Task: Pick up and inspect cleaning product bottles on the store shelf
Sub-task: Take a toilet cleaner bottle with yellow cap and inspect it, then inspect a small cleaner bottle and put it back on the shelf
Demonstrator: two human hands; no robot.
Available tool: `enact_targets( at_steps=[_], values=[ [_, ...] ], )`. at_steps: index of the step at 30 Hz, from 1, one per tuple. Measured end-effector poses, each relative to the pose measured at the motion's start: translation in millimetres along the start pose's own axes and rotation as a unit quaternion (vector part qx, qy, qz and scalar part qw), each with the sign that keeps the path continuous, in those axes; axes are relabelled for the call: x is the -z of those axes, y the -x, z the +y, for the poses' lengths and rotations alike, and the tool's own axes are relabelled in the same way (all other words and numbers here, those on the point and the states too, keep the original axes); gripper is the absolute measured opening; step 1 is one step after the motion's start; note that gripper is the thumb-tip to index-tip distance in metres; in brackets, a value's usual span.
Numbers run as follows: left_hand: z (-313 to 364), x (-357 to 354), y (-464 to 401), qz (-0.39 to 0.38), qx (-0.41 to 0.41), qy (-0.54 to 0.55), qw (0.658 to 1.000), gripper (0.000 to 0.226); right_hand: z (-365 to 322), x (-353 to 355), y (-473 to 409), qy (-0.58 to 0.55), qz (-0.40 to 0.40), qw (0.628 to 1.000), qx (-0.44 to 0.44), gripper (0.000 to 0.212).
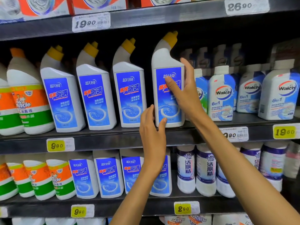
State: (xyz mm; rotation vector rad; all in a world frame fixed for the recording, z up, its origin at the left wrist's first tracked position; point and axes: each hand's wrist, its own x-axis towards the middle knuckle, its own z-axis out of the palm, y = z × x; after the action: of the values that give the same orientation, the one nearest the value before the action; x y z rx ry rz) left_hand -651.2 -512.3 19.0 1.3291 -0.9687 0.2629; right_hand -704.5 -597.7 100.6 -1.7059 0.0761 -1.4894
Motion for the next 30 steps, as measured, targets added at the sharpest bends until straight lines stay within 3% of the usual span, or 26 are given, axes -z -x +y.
enact_targets(
  at_steps=[15,18,20,23,25,27,30],
  values=[
    [-1.4,-6.1,8.0,0.051,-0.025,-0.091,0.994,0.051,7.0,-15.4,-4.3,-0.008,-0.031,0.998,-0.046,0.065],
    [0.2,-5.6,8.6,0.046,-0.020,-0.095,0.994,0.051,2.5,-7.1,-1.0,0.060,-0.053,0.996,-0.048,0.069],
    [0.7,-3.2,11.0,0.046,-0.023,-0.085,0.995,0.050,-2.1,6.5,1.9,0.136,0.001,0.991,0.019,0.064],
    [5.3,-1.2,17.4,0.061,-0.038,-0.057,0.996,0.048,-7.1,34.7,-5.1,0.345,0.103,0.924,0.132,0.055],
    [11.8,-3.7,20.7,0.061,-0.057,-0.026,0.996,0.044,-5.3,48.5,-14.2,0.531,0.082,0.838,0.098,0.055],
    [19.2,-8.1,23.9,0.038,-0.085,0.017,0.996,0.039,0.0,51.6,-16.0,0.630,0.035,0.772,0.073,0.062],
    [26.5,-14.9,26.4,-0.024,-0.093,0.069,0.993,0.039,0.3,49.9,-10.5,0.617,0.040,0.779,0.108,0.061]
  ],
)
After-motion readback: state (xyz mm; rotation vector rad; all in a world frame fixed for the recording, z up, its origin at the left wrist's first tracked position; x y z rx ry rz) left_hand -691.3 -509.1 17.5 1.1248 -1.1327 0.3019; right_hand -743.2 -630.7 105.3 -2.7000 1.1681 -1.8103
